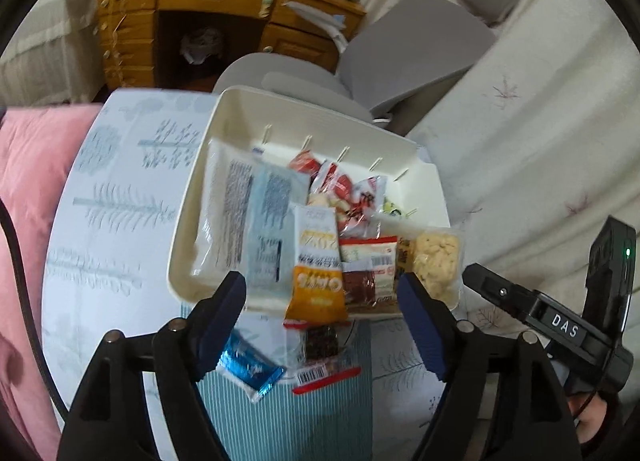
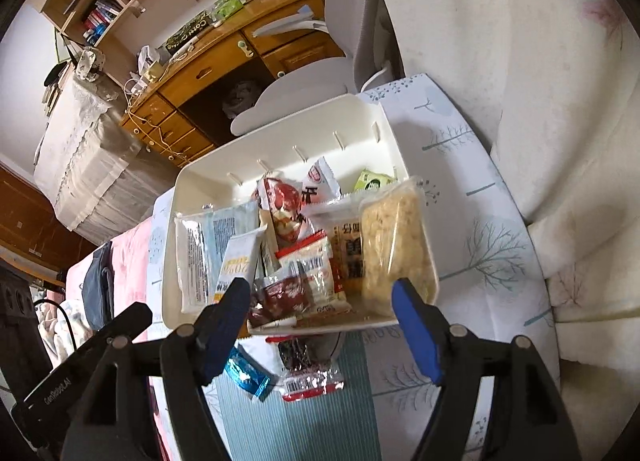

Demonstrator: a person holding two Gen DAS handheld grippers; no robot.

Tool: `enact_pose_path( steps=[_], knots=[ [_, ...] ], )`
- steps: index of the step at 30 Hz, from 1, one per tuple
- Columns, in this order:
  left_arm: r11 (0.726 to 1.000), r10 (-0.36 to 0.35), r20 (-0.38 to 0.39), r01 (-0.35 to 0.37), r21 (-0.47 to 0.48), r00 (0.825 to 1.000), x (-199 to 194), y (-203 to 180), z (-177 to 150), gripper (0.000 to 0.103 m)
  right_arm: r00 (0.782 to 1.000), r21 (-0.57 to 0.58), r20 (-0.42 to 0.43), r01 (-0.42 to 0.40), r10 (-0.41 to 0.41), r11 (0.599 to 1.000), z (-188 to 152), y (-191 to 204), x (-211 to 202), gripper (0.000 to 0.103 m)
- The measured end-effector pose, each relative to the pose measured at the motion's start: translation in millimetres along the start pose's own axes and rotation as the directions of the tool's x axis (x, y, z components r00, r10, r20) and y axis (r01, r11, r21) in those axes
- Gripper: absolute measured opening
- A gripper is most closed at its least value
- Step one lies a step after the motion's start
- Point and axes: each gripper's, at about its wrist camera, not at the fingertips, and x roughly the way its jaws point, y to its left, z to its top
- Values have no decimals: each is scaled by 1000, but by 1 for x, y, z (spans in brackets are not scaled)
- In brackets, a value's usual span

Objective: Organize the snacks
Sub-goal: 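Open both tools over the tray to drop the oat bar and candy, then grasp the blue wrapped snack with the left tool while the right tool grasps the red-striped candy bag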

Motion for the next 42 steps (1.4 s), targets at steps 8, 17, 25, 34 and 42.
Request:
enact_pose_path(
  steps=[8,17,25,34,42],
  knots=[
    [986,16,-125,-36,-160,992,12,36,-33,77,998,-2,-51,-21,20,1000,-27,0,9,75],
    [947,98,-303,-182,-263,948,35,66,-78,77,990,-36,-143,-14,9,999,-62,1,29,78],
    [898,156,-412,-303,-320,898,57,82,-98,78,973,-134,-228,-11,-20,991,-92,8,57,78],
    [810,197,-439,-397,-431,877,74,100,-111,80,979,-348,-197,-16,-56,937,-117,21,86,78],
    [802,195,-401,-381,-461,895,87,103,-104,80,995,-559,-91,-14,-44,829,-133,38,105,78]
  ],
)
